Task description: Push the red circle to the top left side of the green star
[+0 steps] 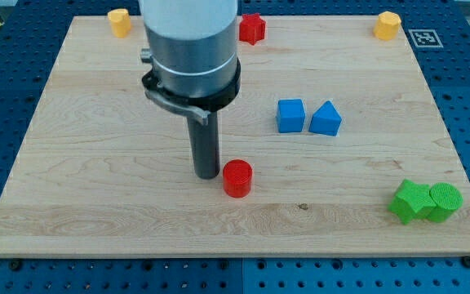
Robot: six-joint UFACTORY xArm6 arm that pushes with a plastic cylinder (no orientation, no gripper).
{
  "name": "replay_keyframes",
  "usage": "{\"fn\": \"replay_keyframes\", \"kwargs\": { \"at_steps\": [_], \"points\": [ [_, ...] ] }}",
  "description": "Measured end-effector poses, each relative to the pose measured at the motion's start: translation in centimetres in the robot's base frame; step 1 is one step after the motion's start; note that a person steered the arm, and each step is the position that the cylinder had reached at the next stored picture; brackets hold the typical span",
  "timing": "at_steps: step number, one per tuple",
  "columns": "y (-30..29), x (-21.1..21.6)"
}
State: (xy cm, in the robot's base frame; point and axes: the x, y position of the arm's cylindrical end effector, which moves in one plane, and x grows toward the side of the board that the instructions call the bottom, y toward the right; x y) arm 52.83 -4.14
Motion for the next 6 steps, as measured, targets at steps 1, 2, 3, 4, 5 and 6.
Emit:
{"fn": "replay_keyframes", "kwargs": {
  "at_steps": [1,2,3,4,5,6],
  "points": [
    [2.5,0.4],
    [6.2,2.1],
    [9.3,4.1],
    [12.6,4.2],
    [15.7,4.2],
    [18.2,4.2]
  ]
}}
